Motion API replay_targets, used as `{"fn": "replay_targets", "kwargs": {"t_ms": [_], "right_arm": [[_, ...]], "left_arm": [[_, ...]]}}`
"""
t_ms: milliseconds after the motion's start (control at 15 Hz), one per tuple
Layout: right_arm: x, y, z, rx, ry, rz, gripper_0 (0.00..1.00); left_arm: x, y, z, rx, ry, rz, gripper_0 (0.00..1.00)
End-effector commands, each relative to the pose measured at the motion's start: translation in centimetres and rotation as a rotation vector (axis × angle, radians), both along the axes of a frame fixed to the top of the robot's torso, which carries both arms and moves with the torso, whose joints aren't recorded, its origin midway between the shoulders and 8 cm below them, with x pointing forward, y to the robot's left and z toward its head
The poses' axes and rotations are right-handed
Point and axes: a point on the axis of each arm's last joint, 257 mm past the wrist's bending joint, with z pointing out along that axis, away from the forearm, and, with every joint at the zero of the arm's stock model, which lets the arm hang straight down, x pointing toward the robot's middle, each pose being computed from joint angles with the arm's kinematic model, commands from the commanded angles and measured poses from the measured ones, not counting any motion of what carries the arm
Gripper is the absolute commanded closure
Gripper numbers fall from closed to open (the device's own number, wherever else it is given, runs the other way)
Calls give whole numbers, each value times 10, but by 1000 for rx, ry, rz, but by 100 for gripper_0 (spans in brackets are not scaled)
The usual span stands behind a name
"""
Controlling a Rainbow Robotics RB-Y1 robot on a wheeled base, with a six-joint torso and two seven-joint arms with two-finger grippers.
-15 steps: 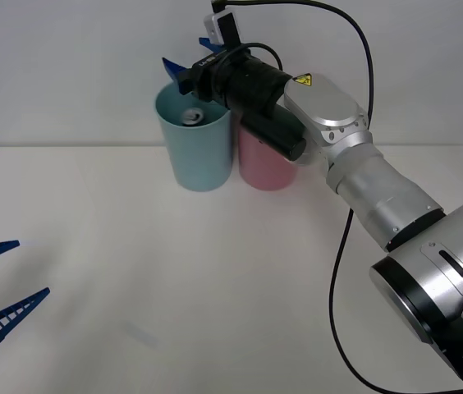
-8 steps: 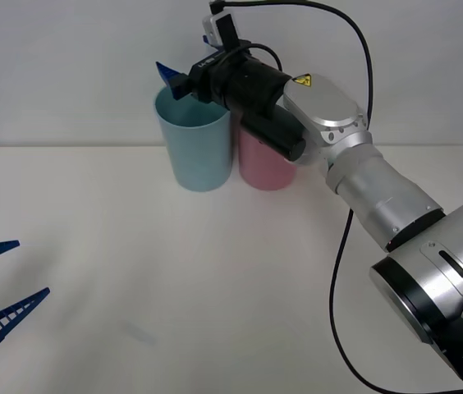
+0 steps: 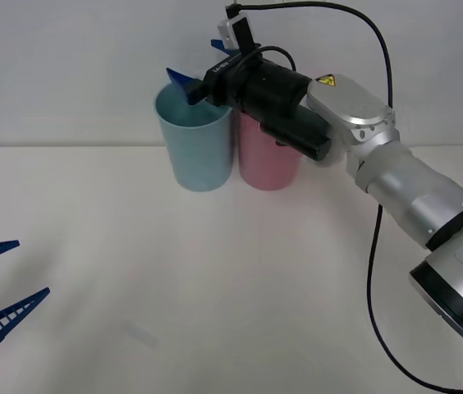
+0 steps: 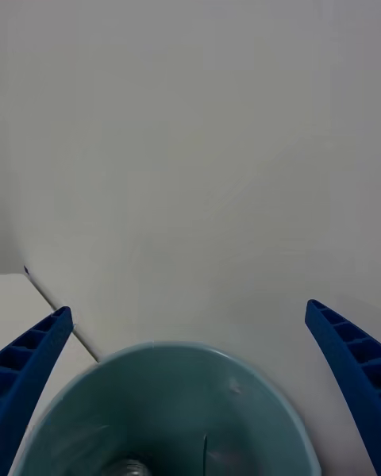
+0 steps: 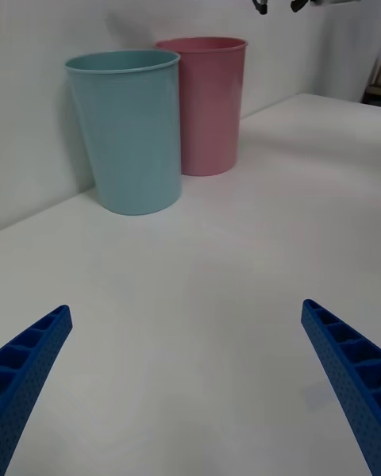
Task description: Grasp the object on the table and drop it into the matching bin: aluminum can to the light blue bin, PET bottle to the pink bin.
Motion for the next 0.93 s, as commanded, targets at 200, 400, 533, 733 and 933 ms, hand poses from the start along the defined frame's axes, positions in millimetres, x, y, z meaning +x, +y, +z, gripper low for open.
{"fn": "replay_targets", "kwargs": {"t_ms": [200, 400, 533, 733, 933], "right_arm": [[-45, -37, -12, 2, -48, 56, 0], [-84, -64, -26, -8, -55, 100, 0], [-112, -84, -47, -24, -35, 122, 0], [-149, -113, -71, -53, -7, 141, 0], [-174, -152, -92, -108, -36, 112, 0]], "left_arm": [[0, 0, 0, 0, 0, 0, 0], [0, 0, 0, 0, 0, 0, 0], [0, 0, 0, 0, 0, 0, 0], [0, 0, 0, 0, 0, 0, 0], [0, 0, 0, 0, 0, 0, 0]]}}
